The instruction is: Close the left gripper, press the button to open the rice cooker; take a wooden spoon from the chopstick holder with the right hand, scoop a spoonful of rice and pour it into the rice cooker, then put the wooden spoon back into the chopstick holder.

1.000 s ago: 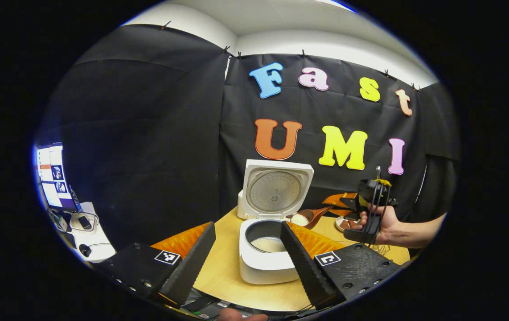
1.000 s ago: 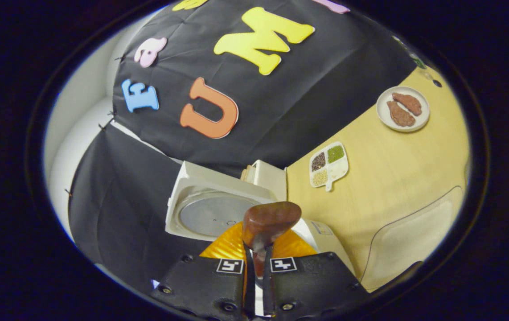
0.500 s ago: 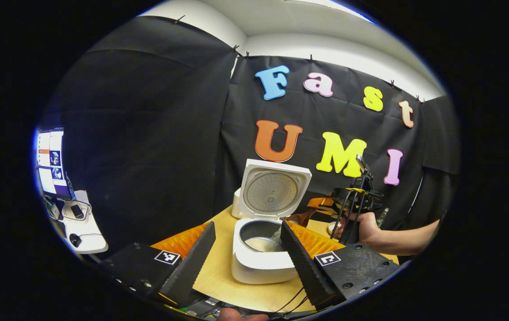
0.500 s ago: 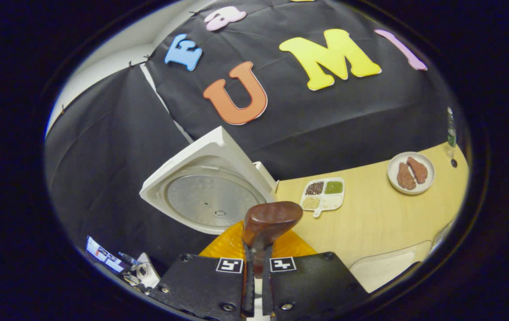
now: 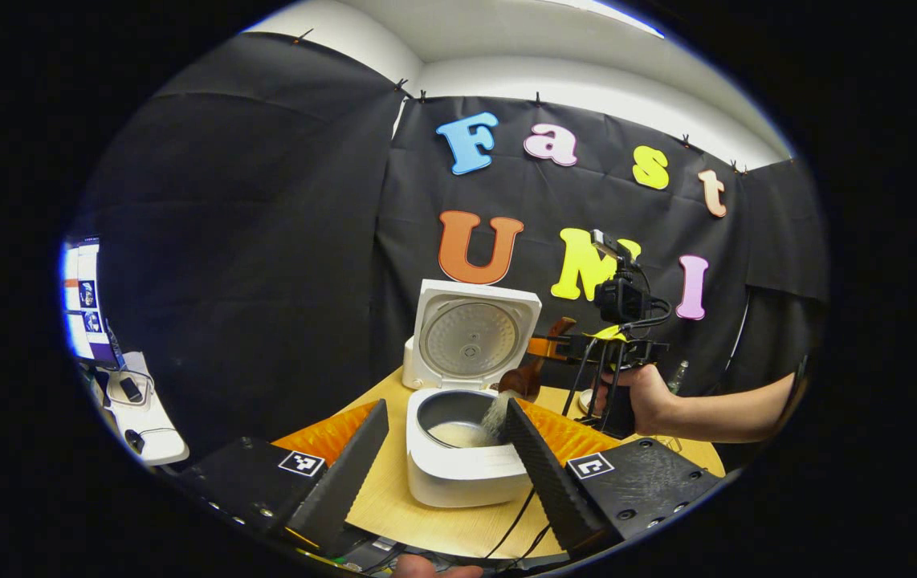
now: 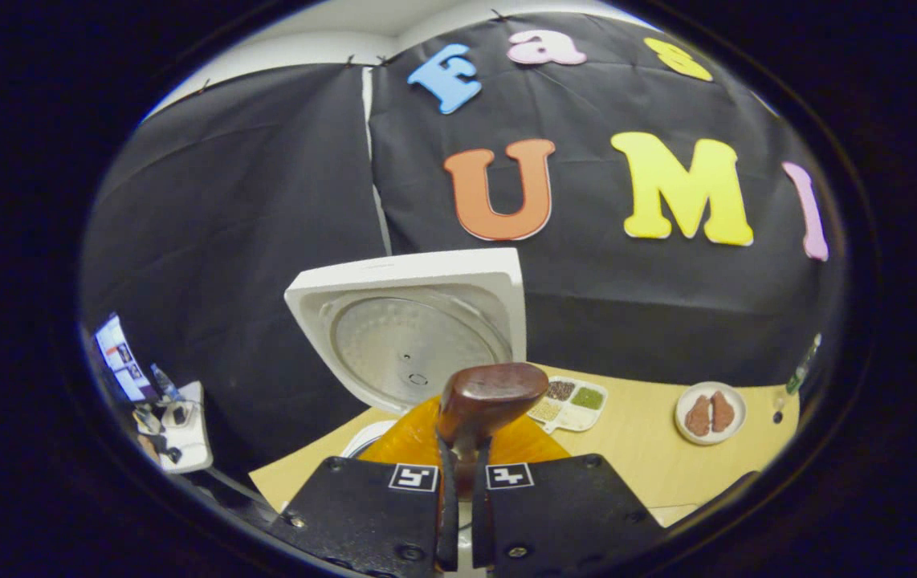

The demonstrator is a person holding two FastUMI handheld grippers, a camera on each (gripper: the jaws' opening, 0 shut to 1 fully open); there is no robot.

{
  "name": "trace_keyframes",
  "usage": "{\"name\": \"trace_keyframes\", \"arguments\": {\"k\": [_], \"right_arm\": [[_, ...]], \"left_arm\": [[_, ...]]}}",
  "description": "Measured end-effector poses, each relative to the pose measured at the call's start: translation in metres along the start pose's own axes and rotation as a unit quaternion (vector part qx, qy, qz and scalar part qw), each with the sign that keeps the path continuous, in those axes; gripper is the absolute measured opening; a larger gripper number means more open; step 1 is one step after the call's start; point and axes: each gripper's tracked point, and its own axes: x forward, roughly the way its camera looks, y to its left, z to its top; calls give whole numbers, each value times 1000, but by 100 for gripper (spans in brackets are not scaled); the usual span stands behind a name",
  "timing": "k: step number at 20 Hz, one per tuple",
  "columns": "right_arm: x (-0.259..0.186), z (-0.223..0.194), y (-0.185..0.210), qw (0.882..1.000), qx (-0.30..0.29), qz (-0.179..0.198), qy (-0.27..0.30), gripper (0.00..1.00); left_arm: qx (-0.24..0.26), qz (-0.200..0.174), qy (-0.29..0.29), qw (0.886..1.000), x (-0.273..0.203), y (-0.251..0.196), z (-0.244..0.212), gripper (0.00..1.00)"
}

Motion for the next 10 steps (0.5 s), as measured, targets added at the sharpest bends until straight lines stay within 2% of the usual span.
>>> {"name": "trace_keyframes", "arguments": {"k": [5,10], "right_arm": [[-4,7,27,991,-128,8,-25,8],[-4,18,35,980,-193,12,-41,8]], "left_arm": [[11,-10,2,1000,2,-5,-2,94],[14,-21,-1,1000,1,-14,-3,94]]}}
